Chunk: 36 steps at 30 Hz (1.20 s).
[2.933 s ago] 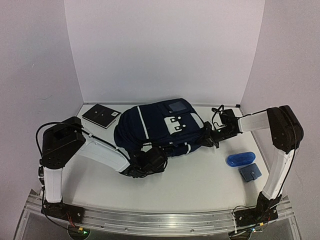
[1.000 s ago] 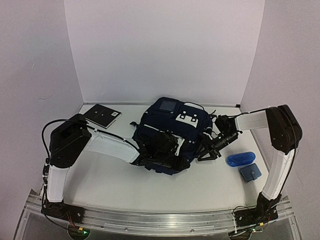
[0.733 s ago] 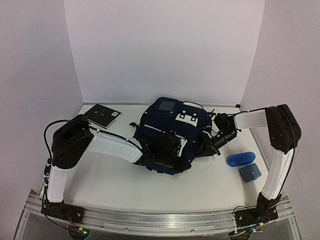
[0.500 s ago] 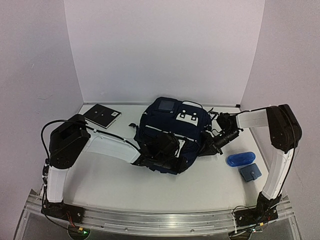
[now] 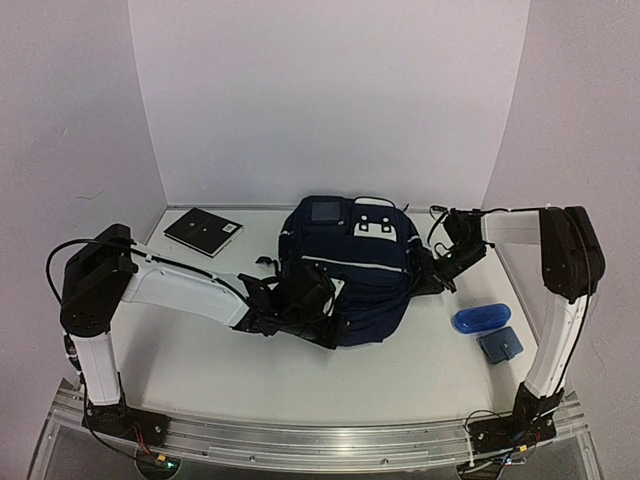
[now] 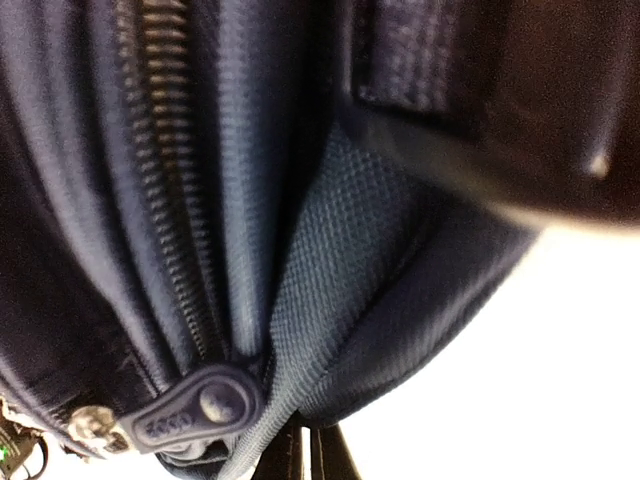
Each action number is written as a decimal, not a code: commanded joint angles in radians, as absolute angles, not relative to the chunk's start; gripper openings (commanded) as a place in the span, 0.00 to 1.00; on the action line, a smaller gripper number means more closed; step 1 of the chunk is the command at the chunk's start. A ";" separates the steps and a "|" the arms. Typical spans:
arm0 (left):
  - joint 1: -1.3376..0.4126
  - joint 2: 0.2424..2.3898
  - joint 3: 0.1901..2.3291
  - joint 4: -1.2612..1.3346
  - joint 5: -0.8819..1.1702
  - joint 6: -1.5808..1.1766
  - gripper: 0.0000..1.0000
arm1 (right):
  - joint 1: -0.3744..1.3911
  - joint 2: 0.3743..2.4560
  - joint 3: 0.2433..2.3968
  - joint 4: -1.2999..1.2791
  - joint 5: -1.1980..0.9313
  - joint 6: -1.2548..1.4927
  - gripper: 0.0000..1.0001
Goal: Pack the student bag
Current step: Zip the student bag at the center of the board.
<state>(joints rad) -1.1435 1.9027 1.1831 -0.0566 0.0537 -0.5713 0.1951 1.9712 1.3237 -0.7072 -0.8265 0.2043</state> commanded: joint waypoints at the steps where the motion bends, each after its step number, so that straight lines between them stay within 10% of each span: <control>1: -1.160 1.891 1.221 -0.164 0.128 -0.521 0.00 | 0.143 2.004 1.484 -0.586 -0.644 0.207 0.00; 5: -1.161 1.974 1.337 -0.101 0.165 -0.511 0.00 | 0.143 1.972 1.509 -0.614 -0.715 0.211 0.06; 9: -1.153 2.062 1.462 -0.055 0.187 -0.504 0.00 | 0.139 1.827 1.406 -0.680 -0.738 0.122 0.59; 12: -1.147 2.124 1.542 -0.044 0.215 -0.500 0.00 | 0.140 1.704 1.305 -0.721 -0.760 0.036 0.72; 31: -1.132 2.201 1.634 0.046 0.273 -0.507 0.00 | 0.318 1.803 1.201 -0.741 -0.906 0.101 0.70; 36: -1.137 2.214 1.652 0.026 0.281 -0.492 0.00 | 0.329 1.836 1.233 -0.721 -0.845 0.129 0.52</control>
<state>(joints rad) -1.1313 2.2087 1.5879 -0.0433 0.2463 -0.5231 0.3102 1.8047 1.1797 -0.7369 -0.8730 0.1055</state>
